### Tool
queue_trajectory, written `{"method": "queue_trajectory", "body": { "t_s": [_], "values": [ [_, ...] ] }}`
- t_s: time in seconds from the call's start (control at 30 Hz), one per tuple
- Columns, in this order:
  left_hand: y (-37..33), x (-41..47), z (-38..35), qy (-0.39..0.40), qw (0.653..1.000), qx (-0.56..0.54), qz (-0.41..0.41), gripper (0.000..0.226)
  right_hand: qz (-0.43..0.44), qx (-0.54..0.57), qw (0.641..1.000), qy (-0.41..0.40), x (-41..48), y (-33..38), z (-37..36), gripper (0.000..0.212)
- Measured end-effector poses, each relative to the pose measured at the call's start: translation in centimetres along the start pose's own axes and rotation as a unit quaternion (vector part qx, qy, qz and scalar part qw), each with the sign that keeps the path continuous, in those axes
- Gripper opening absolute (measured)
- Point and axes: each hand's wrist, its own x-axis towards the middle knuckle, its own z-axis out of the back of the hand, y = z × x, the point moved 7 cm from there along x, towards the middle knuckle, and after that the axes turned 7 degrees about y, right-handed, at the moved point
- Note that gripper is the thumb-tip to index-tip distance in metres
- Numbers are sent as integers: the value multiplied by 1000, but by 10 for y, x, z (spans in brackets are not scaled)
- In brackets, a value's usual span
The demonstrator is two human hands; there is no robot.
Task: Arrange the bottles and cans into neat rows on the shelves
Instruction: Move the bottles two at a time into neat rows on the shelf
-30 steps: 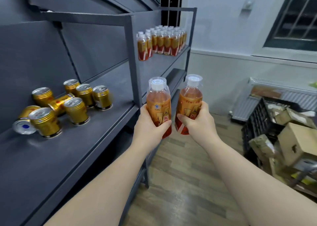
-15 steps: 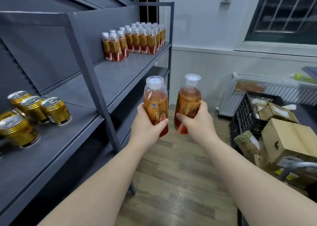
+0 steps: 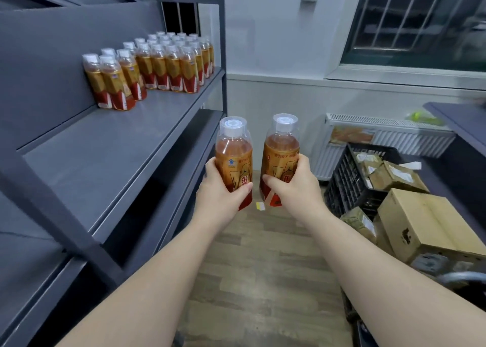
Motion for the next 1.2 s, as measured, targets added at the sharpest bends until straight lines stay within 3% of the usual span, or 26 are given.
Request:
{"method": "queue_trajectory", "body": {
  "t_s": [0.5,0.97,1.2],
  "values": [
    [6,159,-39,11,1000,2,-13,80,-3,12,1000,-7,159,-17,1,58],
    [-8,304,-74,-69,997,5,28,79,46,17,997,61,343,-31,15,64],
    [4,352,-63,-116,992,15,56,78,68,24,992,105,409,-27,-17,61]
  ]
}}
